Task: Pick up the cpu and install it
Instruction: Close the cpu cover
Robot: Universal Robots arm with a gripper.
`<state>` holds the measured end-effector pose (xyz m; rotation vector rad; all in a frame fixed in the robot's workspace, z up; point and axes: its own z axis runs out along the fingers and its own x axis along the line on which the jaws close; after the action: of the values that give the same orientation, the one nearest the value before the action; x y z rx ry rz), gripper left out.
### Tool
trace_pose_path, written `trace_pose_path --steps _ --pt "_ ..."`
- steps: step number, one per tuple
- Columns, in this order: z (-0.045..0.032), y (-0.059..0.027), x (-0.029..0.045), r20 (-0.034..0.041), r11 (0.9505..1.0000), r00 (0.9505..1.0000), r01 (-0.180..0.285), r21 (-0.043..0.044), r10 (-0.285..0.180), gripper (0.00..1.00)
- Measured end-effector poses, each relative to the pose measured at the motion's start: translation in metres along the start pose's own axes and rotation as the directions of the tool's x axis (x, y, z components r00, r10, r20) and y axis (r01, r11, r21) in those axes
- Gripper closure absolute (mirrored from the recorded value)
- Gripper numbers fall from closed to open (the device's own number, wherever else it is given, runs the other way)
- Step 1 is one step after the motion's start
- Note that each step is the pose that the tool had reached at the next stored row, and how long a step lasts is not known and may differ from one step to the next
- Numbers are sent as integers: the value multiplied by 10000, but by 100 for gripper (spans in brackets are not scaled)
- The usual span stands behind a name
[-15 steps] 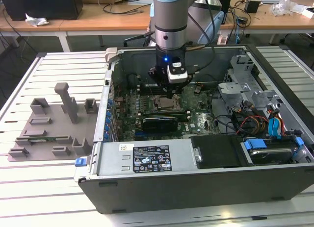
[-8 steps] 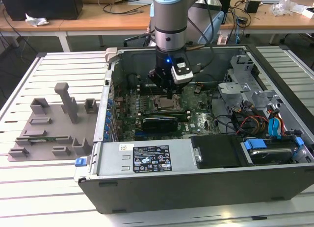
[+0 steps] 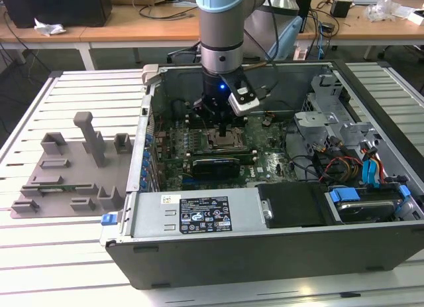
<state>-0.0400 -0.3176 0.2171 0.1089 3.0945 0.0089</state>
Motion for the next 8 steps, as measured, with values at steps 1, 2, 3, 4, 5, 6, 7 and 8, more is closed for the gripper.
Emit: trace_pose_path --steps 1,2,3,4,5,6,7,8 --pt "3 -3 35 0 10000 10000 6 0 -6 89" --pt "5 -4 55 0 10000 10000 11 1 -11 89" --pt "8 -6 75 0 10000 10000 17 0 -17 89" --pt "13 -8 103 -1 10000 10000 23 0 -23 89" --pt "17 -9 119 -1 10000 10000 27 0 -27 89" --pt "20 -10 130 -1 10000 10000 26 2 -26 89" --pt "20 -10 132 -2 10000 10000 27 2 -27 89" --pt "21 -10 133 -2 10000 10000 29 2 -29 89"
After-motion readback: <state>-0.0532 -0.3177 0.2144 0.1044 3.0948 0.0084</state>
